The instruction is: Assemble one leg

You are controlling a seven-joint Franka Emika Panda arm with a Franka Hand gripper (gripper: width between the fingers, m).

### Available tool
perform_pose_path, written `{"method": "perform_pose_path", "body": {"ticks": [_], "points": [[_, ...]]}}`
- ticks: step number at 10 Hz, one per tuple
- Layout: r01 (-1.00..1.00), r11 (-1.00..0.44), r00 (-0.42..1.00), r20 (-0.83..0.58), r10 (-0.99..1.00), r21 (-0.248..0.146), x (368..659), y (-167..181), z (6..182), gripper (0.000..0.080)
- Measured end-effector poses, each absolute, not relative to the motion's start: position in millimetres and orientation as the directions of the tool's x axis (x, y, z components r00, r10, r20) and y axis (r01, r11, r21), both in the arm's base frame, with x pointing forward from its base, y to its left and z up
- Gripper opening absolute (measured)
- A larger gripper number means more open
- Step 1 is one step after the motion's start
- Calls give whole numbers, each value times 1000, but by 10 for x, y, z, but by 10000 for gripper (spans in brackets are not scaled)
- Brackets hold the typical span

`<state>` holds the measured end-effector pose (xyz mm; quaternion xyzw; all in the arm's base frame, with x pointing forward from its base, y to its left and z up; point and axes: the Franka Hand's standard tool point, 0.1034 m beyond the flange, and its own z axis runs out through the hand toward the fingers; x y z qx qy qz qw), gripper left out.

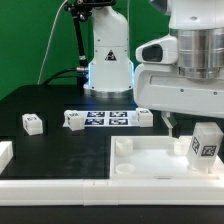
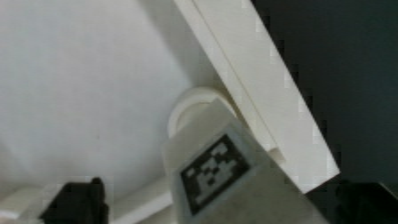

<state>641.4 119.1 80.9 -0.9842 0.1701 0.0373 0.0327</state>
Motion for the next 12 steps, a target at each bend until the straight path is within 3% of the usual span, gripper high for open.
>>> {"method": "perform_pose_path", "body": {"ticks": [4,7,9,12], "points": [[-44,-997,997,-58,-40,-64,6450,1146,805,649],[-17,-998,998,-57,-14,-65,6450,1141,805,623],[-17,-998,998,-57,-14,-65,6451,1141,805,290],[-55,-996,997,-59,-51,-63,6450,1141,805,292]]}}
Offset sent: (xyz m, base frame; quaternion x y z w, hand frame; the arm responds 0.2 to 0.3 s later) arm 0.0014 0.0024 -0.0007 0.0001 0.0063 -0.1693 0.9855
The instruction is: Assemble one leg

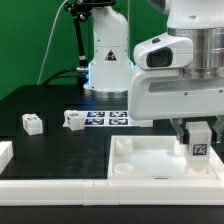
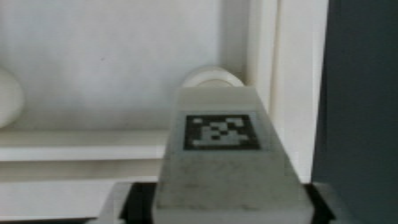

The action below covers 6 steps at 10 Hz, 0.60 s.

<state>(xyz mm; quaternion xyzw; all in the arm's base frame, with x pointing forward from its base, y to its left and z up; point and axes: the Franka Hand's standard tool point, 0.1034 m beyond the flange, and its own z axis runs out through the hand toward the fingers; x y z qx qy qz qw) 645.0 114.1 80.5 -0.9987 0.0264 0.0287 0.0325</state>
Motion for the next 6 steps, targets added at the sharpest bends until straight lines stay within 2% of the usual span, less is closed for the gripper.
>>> {"method": "perform_pose_path", "body": {"ticks": [1,2,4,6], "points": [[-55,-996,997,-59,-51,-63,6450,1139,804,292],[-150,-987,988,-48,-147,-64,6450,1131,798,292],[-420,-907,907,-50,-418,-46,6420,1141,796,292],[-655,-755,755,-60,-652,-29,6422,1114,795,292]]}}
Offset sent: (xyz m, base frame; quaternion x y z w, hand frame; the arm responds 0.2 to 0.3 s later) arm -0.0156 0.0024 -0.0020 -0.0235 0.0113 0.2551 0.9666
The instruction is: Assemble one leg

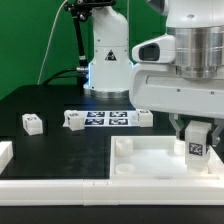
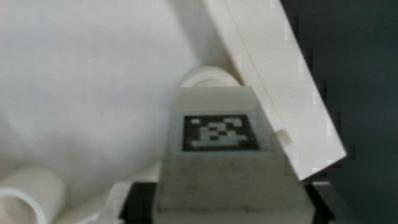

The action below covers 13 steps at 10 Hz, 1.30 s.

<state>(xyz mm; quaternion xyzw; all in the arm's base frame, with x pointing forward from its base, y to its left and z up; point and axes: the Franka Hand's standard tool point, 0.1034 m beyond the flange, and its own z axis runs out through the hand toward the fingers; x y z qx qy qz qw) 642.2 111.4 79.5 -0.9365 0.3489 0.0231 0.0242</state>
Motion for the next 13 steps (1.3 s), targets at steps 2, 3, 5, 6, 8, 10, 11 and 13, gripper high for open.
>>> {"method": "perform_pose_path", "body": {"ticks": [2,3,5,6,8,10,11,13], "points": [[-823,-568,568,-57,-821,-20,6429,1095,790,292],[-882,-470,470,-54,-881,-18,6425,1091,791,292],[-965,-262,261,-59,-963,-5,6411,1071,788,292],[-975,-224,224,-76,-972,-6,6412,1050,782,292],[-979,-205,205,-84,-975,-7,6420,1037,782,292],[-964,-264,264,-84,-961,-12,6418,1043,780,518],[-954,-301,301,-82,-950,-14,6414,1065,779,518],[-849,-527,528,-73,-846,-32,6409,1124,783,641]]}}
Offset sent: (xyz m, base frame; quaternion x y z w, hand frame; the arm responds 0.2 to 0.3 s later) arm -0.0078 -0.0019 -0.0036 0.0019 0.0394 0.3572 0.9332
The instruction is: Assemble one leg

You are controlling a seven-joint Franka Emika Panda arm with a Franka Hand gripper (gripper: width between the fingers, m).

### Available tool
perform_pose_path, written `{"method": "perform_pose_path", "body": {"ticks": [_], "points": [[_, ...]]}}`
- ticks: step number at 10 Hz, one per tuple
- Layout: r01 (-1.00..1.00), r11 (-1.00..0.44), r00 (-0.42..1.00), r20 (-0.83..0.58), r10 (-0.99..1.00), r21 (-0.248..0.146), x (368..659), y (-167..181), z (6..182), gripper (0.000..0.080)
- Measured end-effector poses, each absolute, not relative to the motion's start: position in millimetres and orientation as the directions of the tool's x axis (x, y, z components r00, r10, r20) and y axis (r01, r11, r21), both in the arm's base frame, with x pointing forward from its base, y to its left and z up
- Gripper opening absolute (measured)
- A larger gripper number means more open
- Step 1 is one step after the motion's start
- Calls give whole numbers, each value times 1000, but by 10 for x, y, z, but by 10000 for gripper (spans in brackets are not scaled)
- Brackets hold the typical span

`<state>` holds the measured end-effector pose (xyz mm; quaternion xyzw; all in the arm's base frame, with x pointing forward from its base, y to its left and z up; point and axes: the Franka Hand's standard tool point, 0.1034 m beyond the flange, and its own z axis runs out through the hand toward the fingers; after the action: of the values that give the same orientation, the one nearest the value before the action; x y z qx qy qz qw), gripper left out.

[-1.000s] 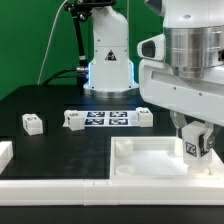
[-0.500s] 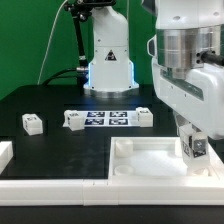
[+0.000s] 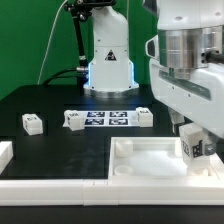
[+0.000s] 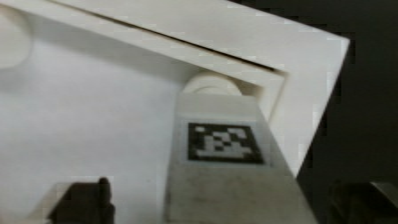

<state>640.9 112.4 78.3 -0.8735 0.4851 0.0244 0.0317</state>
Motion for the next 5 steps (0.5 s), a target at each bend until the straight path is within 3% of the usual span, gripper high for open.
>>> {"method": "perform_pose_path", "body": {"ticks": [3,5], "points": [[-524,-849,852,-52,-522,-62,6407,1138,774,649],[-367,-928,930,-39,-365,-71,6409,1142,782,649]]}}
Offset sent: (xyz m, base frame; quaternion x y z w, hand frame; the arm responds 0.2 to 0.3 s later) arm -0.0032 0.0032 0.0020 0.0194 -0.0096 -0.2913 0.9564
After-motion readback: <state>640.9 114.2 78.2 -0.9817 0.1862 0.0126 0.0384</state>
